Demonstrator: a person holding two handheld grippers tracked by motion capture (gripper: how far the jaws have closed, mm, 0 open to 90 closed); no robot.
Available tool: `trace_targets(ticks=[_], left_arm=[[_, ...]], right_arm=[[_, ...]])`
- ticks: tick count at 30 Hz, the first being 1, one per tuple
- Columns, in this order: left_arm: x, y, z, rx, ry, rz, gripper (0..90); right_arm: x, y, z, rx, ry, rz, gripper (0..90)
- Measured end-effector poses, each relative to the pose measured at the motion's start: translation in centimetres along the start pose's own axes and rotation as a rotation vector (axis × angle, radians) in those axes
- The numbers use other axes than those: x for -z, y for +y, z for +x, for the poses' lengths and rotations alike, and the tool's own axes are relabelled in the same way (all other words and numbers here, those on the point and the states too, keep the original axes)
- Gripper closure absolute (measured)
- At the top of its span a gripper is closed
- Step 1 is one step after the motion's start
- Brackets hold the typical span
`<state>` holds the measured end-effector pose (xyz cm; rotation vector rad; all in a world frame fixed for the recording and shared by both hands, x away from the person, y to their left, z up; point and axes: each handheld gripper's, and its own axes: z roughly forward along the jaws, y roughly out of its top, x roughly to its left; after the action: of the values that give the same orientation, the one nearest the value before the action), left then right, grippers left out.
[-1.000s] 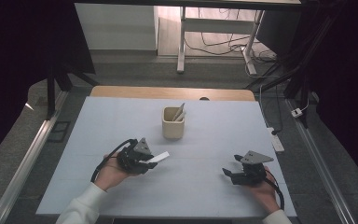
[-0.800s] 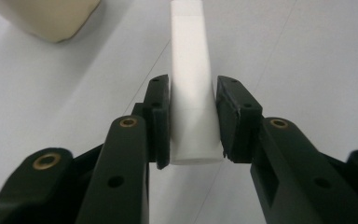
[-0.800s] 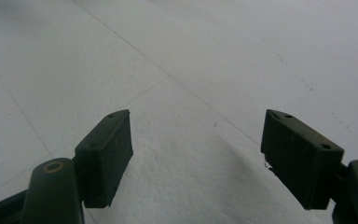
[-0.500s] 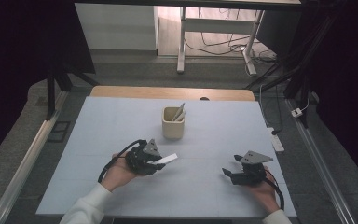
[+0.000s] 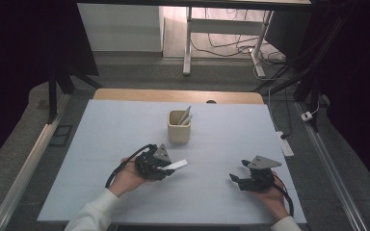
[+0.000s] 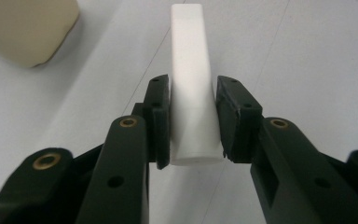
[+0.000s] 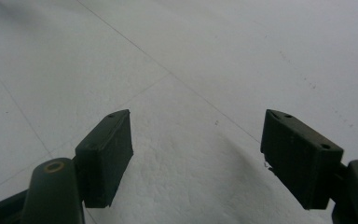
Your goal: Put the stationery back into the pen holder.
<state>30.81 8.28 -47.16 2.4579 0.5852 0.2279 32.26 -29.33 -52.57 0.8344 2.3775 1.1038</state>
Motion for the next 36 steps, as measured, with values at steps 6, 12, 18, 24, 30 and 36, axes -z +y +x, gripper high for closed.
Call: trace_targets(ticks=[6,12,18,24,30,36], left_arm=[[-0.4,0.4,-0.1,-0.007,-0.006,0.003,66.1],[-0.8,0.9,-0.3,-0.021,-0.011,0.006,66.0],[-1.0,1.0,-0.4,-0.028,-0.009,0.008,66.0],[-0.9,1.0,-0.5,-0.032,-0.005,0.004,66.1],[-1.1,1.2,-0.7,-0.039,-0.008,0.001,66.1],[-1.3,1.3,-0.8,-0.044,-0.009,0.003,66.0]], right_arm=[[0.0,0.0,0.0,-0.001,0.0,0.001,24.2],[0.1,0.0,0.0,-0.003,0.0,-0.001,24.3],[0.2,0.1,0.1,-0.002,-0.004,-0.015,24.6],[0.4,0.3,0.2,-0.006,0.001,-0.028,25.0],[0.5,0.8,0.7,0.01,0.013,-0.037,25.0],[0.4,1.3,1.3,0.031,0.027,-0.041,25.0]])
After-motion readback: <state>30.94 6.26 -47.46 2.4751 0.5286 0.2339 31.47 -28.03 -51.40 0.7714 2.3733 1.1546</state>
